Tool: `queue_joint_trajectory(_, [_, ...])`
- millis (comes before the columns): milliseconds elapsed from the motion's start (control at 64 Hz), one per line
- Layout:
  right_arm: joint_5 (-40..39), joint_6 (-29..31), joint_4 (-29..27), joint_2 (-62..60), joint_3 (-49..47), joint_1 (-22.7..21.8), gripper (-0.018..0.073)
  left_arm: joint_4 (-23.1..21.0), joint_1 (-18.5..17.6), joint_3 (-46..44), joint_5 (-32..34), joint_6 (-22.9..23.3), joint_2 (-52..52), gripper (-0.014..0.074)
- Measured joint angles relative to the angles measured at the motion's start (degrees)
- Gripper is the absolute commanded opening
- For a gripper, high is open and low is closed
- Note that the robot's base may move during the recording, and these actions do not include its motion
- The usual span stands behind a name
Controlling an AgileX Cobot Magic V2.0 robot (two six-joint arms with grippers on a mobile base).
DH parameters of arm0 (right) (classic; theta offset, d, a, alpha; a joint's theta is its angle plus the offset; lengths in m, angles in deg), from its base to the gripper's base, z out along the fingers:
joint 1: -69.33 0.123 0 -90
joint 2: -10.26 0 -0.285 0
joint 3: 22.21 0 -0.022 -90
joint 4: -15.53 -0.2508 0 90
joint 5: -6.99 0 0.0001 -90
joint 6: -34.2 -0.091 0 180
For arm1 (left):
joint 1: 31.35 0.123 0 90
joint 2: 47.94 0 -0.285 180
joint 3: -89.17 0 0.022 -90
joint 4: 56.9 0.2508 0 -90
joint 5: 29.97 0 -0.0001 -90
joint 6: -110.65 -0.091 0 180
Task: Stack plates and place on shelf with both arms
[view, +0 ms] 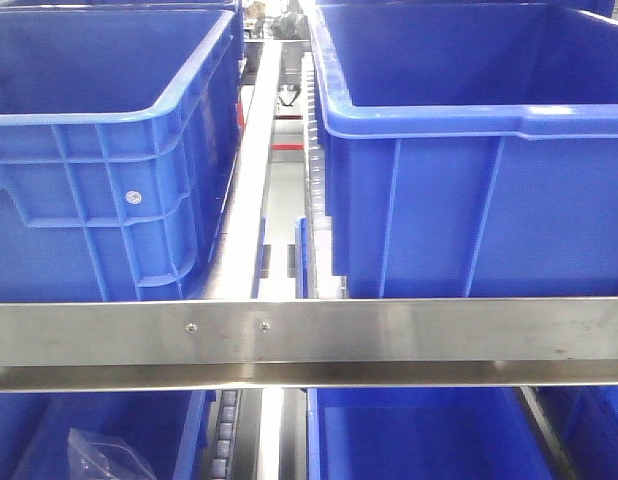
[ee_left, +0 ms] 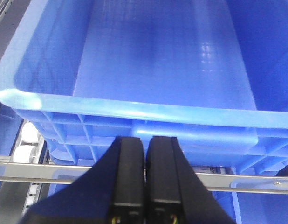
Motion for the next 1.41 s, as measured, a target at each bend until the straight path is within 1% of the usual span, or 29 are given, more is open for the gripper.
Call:
queue_joint_trajectory(938, [0.00,0.44,-0.24,0.00,0.00,0.00,0.0024,0.00,0.00,0.00,0.00,0.00,0.00,0.0087])
queue_joint_trajectory(1031, [0.00,0.44,-0.24,0.00,0.00,0.00,0.0024,0.80,0.00,0.00,0.00,0.00,0.49,0.0087])
queue_joint_trajectory(1109, [0.00,0.44,-0.24,0.00,0.00,0.00,0.0024,0.80,-0.10,0.81,0.32,0.00,2.76,0.0087])
queue_joint_trajectory(1234, [0.00,0.44,-0.24,0.00,0.00,0.00,0.0024,0.80,-0.35,4.72,3.29,0.00,9.53,0.0087])
queue_joint_trajectory(1406, [0.00,0.44,-0.24,0.00,0.00,0.00,0.0024,0.80,-0.35,15.82,10.11,0.00,21.41,0.0087])
